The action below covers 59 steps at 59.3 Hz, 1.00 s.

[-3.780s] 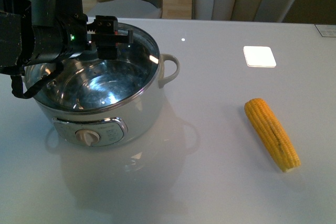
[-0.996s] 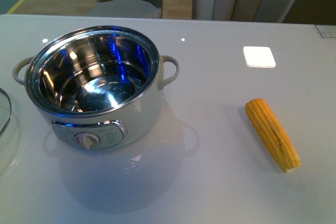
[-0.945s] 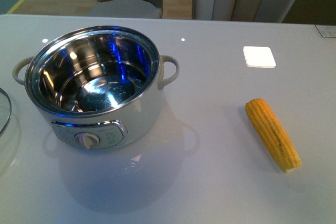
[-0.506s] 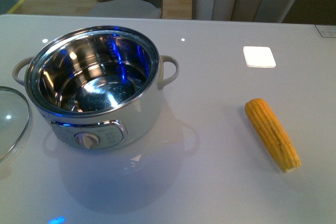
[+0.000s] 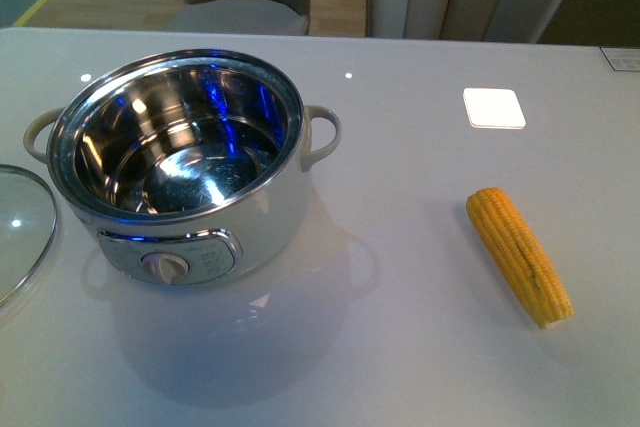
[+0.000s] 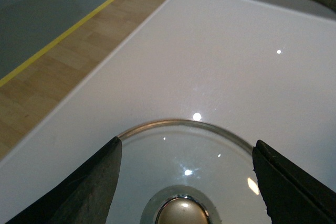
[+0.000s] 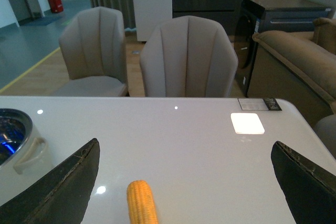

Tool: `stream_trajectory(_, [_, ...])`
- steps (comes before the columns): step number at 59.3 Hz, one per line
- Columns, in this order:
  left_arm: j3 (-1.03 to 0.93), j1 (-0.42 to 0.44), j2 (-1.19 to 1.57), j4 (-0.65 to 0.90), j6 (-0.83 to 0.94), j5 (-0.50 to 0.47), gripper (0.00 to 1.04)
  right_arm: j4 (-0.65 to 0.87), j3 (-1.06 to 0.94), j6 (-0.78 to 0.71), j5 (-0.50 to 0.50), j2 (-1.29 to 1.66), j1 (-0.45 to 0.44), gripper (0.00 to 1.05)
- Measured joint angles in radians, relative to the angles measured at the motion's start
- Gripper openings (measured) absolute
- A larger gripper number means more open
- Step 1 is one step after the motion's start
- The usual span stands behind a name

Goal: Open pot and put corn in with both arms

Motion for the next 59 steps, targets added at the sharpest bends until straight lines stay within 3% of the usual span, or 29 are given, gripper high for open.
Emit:
stream_trajectory(20, [-0.279,-0.03,-0.623,-0.233,-0.061,0.092,0.98,0.0,0.0,0.0,0.0,0.0,0.0,0.96])
stream_trajectory(32, [-0.319,-0.035,-0.77,-0.262,-0.071,0.109,0.97,0.0,0.0,0.0,0.0,0.0,0.0,0.96])
stream_trajectory(36, [-0.361,-0.034,-0.732,-0.093,-0.049,0.253,0.86,0.0,0.0,0.0,0.002,0.0,0.0,0.96])
stream_trajectory(40, [-0.407,-0.058,-0.75,-0.011,-0.035,0.293,0.75,0.0,0.0,0.0,-0.001,0.0,0.0,0.96])
stream_trajectory(59, [-0.526,-0.211,-1.123,-0.25,-0.021,0.158,0.16,0.0,0.0,0.0,0.0,0.0,0.0,0.96])
